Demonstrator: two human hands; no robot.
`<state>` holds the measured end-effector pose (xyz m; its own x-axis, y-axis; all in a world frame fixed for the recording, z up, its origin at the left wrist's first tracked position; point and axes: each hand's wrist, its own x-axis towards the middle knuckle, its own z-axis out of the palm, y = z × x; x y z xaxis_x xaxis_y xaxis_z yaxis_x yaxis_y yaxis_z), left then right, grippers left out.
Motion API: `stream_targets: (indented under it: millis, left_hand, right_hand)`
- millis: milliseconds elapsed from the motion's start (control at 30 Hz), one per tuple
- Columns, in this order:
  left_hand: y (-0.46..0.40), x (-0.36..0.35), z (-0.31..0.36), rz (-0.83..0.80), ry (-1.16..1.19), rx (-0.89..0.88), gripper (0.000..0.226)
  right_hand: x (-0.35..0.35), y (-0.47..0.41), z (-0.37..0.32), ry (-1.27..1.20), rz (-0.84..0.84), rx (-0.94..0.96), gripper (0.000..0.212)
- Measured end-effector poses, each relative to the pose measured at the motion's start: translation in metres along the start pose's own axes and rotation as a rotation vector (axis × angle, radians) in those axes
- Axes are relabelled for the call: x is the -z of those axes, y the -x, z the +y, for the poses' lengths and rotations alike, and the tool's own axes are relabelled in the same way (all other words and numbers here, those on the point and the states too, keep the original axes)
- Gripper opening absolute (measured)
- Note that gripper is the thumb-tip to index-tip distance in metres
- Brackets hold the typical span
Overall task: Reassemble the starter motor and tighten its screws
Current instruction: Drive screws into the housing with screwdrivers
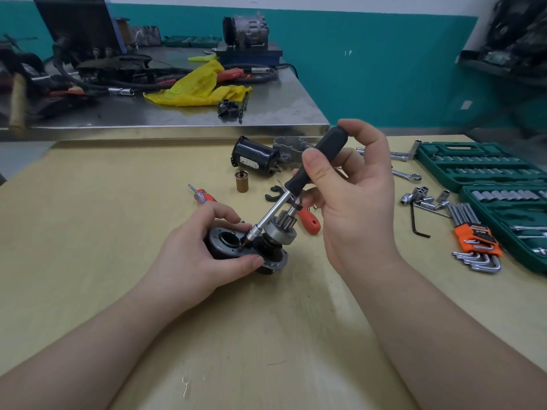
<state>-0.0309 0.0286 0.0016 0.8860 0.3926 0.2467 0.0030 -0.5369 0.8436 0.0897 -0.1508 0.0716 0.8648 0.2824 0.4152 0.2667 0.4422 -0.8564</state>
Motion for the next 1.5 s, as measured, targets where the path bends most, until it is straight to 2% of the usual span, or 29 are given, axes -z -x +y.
stream_targets:
  millis: [167,333,667,833,967,1233,1367,1500]
  left_hand:
    - [0.0002,-0.0007,0.0031,0.009,0.005,0.004,0.056]
    - [0.0002,-0.0022,0.0038,0.019,-0.007,-0.010,0.056]
    - [0.0006,-0.0017,0.0038,0.003,0.009,0.001,0.059]
    - [0.0003,-0.0026,0.0071,0.005,0.034,0.010,0.057]
    - [0.0000,-0.0025,0.0061,0.001,0.027,0.009,0.061]
    - [-0.0001,-0.0019,0.0072,-0.003,0.017,0.019,0.061]
    - [0.0010,-0.0021,0.0066,0.004,-0.003,0.017,0.056]
    - [0.0010,-0.0019,0.0065,0.005,0.000,0.016,0.056]
  right_hand:
    - [0.0009,0.0006,-0.0016,-0.088,-0.035,-0.037,0.031]
    - [0.0041,-0.0026,-0.0032,-0.120,-0.095,-0.055,0.033]
    - [-0.0003,-0.0032,0.0028,0.009,0.040,0.016,0.034]
    - [0.0016,-0.0030,0.0013,-0.123,-0.030,-0.081,0.032]
    - [0.0017,-0.0035,-0.0030,-0.080,-0.076,-0.051,0.036]
    - [-0.0003,-0.0029,-0.0024,0.040,0.052,0.028,0.030]
    - [0.0014,-0.0021,-0.0025,-0.056,0.035,-0.056,0.025]
    - [0.0018,-0.0025,-0.0032,-0.122,-0.016,-0.080,0.034]
